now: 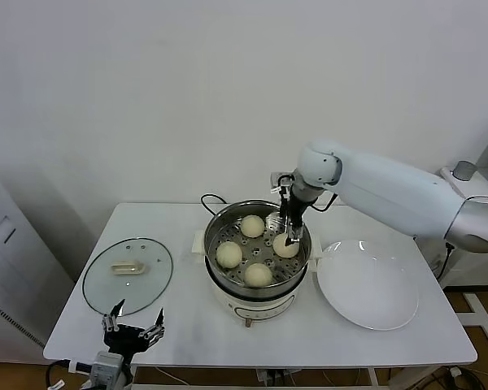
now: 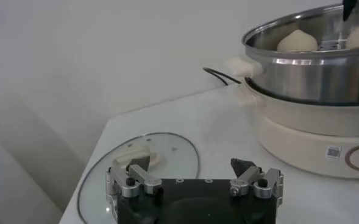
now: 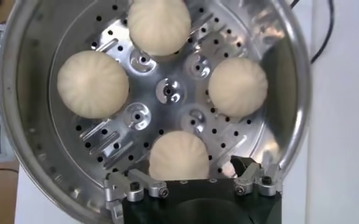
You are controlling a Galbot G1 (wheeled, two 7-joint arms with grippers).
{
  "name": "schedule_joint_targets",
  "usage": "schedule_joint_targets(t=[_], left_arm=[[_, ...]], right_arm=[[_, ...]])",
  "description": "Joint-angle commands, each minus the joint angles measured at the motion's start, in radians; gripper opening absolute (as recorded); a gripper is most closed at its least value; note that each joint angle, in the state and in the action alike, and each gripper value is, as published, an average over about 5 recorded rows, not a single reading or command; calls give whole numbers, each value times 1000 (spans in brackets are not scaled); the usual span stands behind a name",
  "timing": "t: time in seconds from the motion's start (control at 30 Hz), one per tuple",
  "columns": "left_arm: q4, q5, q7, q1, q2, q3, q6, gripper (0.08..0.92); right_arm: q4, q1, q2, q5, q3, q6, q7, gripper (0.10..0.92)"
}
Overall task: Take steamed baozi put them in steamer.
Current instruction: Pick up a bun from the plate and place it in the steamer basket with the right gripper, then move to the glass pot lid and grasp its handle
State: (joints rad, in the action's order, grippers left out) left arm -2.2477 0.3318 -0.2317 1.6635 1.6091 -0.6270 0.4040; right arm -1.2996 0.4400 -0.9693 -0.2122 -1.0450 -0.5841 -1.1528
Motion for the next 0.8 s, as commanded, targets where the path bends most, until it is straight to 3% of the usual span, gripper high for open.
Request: schedule_joint_targets(t=[0.03, 0.27, 0.53, 0.8], left_arm=[[-29, -81, 6, 5, 41, -16, 30, 823], [-45, -230, 49, -12, 38, -25, -4, 823], [-54, -267, 104, -31, 43, -10, -85, 823], [-49, -228, 109, -127, 40, -49, -87, 823]], right_arm=[[-101, -66, 137, -17, 273, 15, 4, 823], [-172, -364, 243, -82, 696, 71, 223, 823], [-203, -734, 312, -301, 1059, 259, 555, 823], [-235, -1178, 132, -409, 1523, 455, 791, 823]])
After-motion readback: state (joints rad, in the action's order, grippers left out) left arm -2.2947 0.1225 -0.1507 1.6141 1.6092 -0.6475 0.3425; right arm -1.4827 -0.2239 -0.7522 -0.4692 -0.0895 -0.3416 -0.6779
